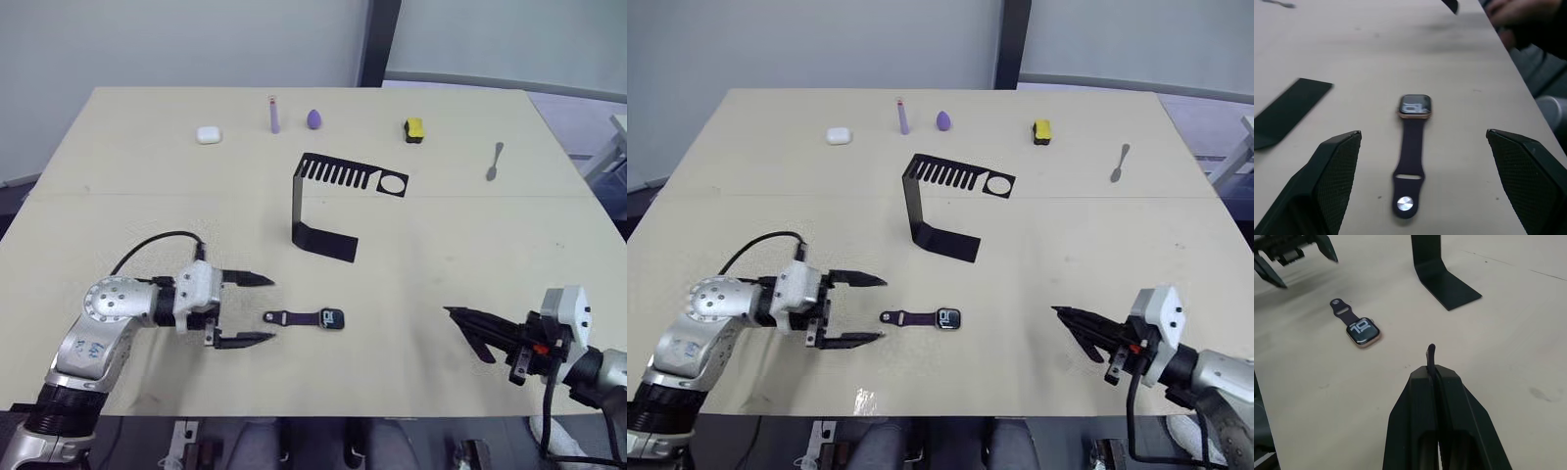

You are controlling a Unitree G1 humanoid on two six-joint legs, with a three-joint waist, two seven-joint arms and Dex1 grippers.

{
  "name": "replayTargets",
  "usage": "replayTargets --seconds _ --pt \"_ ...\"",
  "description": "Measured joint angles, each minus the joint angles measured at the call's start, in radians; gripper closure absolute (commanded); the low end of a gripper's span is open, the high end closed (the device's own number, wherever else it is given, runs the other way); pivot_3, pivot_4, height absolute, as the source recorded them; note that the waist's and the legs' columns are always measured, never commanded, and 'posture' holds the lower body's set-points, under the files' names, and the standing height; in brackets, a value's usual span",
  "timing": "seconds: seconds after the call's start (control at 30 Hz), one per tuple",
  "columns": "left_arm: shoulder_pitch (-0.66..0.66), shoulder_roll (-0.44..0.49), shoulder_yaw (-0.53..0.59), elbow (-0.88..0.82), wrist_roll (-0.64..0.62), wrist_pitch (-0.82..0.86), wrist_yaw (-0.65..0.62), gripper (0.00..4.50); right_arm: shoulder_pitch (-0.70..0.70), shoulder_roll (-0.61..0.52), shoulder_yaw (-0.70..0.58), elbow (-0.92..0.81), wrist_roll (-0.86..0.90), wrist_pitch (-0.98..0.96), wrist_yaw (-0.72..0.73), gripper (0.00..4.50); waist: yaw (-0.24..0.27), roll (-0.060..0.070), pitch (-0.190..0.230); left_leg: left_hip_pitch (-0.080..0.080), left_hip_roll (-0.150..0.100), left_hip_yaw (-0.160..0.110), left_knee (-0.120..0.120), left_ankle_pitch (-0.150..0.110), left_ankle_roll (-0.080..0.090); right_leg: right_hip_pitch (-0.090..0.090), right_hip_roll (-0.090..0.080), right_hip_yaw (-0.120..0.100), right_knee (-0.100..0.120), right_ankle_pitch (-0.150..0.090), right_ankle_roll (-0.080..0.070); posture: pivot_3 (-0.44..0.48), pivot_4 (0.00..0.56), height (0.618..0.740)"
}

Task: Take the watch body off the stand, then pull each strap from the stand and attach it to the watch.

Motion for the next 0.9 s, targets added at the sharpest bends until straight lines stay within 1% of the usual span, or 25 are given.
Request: replayTargets --seconds 0.03,0.1,0.23,0.27,0.47,0.7,0.9 --pt "-0.027 -0.041 -0.054 -0.018 0.033 0.026 0.029 0.10 -0.024 0.003 0.029 -0.015 -0.002 0.007 0.000 4.50 0.003 0.000 0.000 -0.001 0.000 0.000 0.001 0.000 0.000 0.000 0.000 0.001 0.000 0.000 0.000 0.000 0.150 0.740" --pt "-0.062 -0.080 -0.141 -0.025 0.093 0.083 0.070 0.10 -0.049 0.003 0.058 -0.035 -0.001 0.017 -0.002 4.50 0.006 -0.001 0.000 -0.002 0.000 -0.001 0.003 0.000 0.000 0.000 0.000 0.001 0.000 0.000 0.000 0.000 0.150 0.740" --pt "-0.106 -0.117 -0.246 -0.008 0.208 0.141 0.125 0.10 -0.061 0.010 0.068 -0.048 -0.001 0.055 -0.023 4.50 0.005 -0.001 0.000 -0.004 0.000 0.000 0.005 -0.001 0.001 -0.001 0.000 0.001 0.000 0.000 0.001 0.000 0.150 0.740" --pt "-0.123 -0.141 -0.266 0.008 0.232 0.155 0.144 0.10 -0.064 0.014 0.075 -0.059 -0.001 0.065 -0.030 4.50 0.005 -0.001 0.000 -0.004 0.000 0.000 0.006 -0.001 0.001 -0.001 0.000 0.001 0.000 0.001 0.001 0.000 0.150 0.740" --pt "-0.153 -0.210 -0.284 0.044 0.283 0.198 0.205 0.10 -0.069 0.032 0.095 -0.100 0.005 0.101 -0.062 4.50 0.003 -0.001 0.000 -0.004 0.000 0.000 0.008 -0.003 0.003 -0.001 0.000 0.001 0.001 0.001 0.001 0.000 0.150 0.740" --pt "-0.164 -0.241 -0.291 0.081 0.295 0.203 0.208 0.10 -0.068 0.035 0.095 -0.134 0.015 0.135 -0.091 4.50 0.003 -0.001 0.000 -0.004 0.000 0.000 0.010 -0.003 0.003 -0.001 -0.001 0.001 0.002 0.001 0.001 0.000 0.150 0.740" --pt "-0.169 -0.244 -0.291 0.094 0.298 0.199 0.194 0.10 -0.063 0.035 0.093 -0.148 0.026 0.154 -0.113 4.50 0.005 -0.001 0.000 -0.004 0.000 0.000 0.010 -0.003 0.003 0.000 -0.001 0.001 0.003 0.001 0.001 0.000 0.150 0.740"
